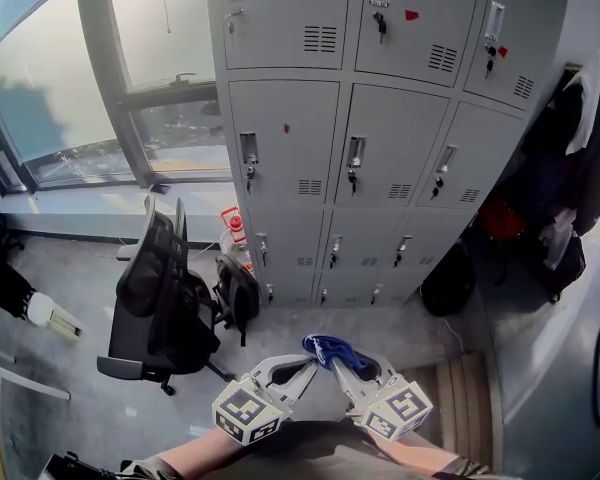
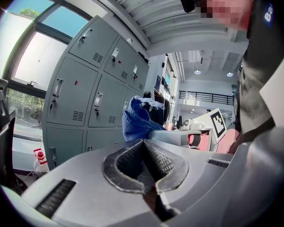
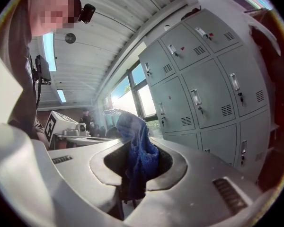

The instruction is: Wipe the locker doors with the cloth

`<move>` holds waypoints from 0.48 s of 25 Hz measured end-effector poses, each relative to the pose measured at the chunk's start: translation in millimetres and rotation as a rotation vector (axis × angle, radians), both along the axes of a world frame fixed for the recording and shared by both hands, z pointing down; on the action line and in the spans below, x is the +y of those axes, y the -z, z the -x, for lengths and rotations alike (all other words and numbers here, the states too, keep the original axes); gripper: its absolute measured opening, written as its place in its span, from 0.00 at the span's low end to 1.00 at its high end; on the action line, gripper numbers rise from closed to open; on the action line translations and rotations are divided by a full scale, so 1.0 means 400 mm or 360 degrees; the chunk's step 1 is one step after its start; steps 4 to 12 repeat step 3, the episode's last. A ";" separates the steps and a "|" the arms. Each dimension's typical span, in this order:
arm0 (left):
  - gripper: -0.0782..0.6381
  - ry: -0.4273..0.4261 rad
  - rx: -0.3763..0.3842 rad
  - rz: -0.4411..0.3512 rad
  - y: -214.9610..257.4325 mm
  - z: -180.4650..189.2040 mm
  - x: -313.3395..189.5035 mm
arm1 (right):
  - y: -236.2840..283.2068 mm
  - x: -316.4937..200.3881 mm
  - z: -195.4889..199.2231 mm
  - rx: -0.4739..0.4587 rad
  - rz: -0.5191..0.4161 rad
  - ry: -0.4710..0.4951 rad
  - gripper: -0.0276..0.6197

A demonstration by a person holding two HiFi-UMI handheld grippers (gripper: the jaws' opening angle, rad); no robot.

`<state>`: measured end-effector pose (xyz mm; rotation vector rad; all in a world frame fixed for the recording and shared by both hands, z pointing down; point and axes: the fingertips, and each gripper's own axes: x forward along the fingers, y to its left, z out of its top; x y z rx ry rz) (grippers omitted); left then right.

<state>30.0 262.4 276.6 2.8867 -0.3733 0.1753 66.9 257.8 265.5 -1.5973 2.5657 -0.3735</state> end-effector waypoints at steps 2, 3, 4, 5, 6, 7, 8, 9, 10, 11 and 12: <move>0.12 -0.0005 -0.0003 0.0002 -0.002 -0.002 0.002 | 0.000 0.002 -0.001 0.0001 0.0002 -0.0002 0.16; 0.12 -0.0008 -0.0004 0.0004 -0.002 -0.002 0.003 | -0.001 0.003 -0.001 0.0004 0.0006 -0.0001 0.16; 0.12 -0.0008 -0.0004 0.0004 -0.002 -0.002 0.003 | -0.001 0.003 -0.001 0.0004 0.0006 -0.0001 0.16; 0.12 -0.0008 -0.0004 0.0004 -0.002 -0.002 0.003 | -0.001 0.003 -0.001 0.0004 0.0006 -0.0001 0.16; 0.12 -0.0008 -0.0004 0.0004 -0.002 -0.002 0.003 | -0.001 0.003 -0.001 0.0004 0.0006 -0.0001 0.16; 0.12 -0.0008 -0.0004 0.0004 -0.002 -0.002 0.003 | -0.001 0.003 -0.001 0.0004 0.0006 -0.0001 0.16; 0.12 -0.0008 -0.0004 0.0004 -0.002 -0.002 0.003 | -0.001 0.003 -0.001 0.0004 0.0006 -0.0001 0.16; 0.12 -0.0008 -0.0004 0.0004 -0.002 -0.002 0.003 | -0.001 0.003 -0.001 0.0004 0.0006 -0.0001 0.16; 0.12 -0.0008 -0.0004 0.0004 -0.002 -0.002 0.003 | -0.001 0.003 -0.001 0.0004 0.0006 -0.0001 0.16; 0.12 -0.0008 -0.0004 0.0004 -0.002 -0.002 0.003 | -0.001 0.003 -0.001 0.0004 0.0006 -0.0001 0.16; 0.12 -0.0008 -0.0004 0.0004 -0.002 -0.002 0.003 | -0.001 0.003 -0.001 0.0004 0.0006 -0.0001 0.16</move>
